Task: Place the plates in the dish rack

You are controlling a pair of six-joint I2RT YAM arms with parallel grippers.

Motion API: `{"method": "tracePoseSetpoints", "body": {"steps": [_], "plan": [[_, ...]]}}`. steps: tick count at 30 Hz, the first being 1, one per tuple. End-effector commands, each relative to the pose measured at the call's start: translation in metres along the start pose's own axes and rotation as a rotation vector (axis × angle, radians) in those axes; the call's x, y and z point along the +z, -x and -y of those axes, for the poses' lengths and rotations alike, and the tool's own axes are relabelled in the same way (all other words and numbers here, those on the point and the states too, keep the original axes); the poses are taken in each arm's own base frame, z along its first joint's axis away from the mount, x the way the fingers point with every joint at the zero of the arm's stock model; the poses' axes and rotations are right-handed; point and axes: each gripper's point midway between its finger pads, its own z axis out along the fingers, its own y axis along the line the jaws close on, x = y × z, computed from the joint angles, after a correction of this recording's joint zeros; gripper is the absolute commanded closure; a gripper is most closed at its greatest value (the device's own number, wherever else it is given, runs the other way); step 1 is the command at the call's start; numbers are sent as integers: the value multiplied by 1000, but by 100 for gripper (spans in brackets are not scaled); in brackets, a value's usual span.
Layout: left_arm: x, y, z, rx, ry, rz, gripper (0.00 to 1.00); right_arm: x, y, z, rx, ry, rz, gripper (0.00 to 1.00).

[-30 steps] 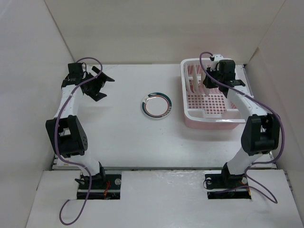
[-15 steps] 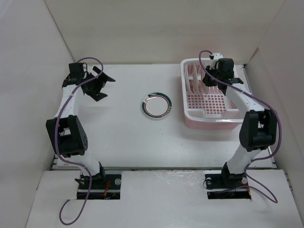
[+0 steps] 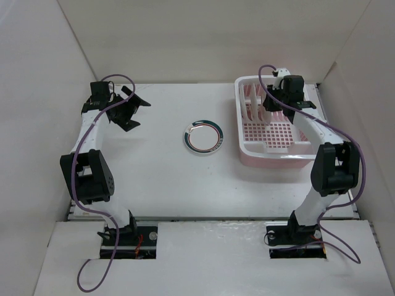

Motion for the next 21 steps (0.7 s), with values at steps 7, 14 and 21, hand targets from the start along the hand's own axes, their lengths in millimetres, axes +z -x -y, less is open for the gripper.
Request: {"method": "tracePoseSetpoints", "body": {"steps": [7, 14, 21], "plan": [[-5, 5, 11, 44, -31, 25, 0, -4, 35, 3, -8, -9, 104, 71], [-2, 3, 6, 39, -25, 18, 0, -20, 53, 2, -13, -18, 145, 55], [21, -12, 17, 134, -69, 3, 0, -72, 98, 4, -12, -62, 262, 48]]}}
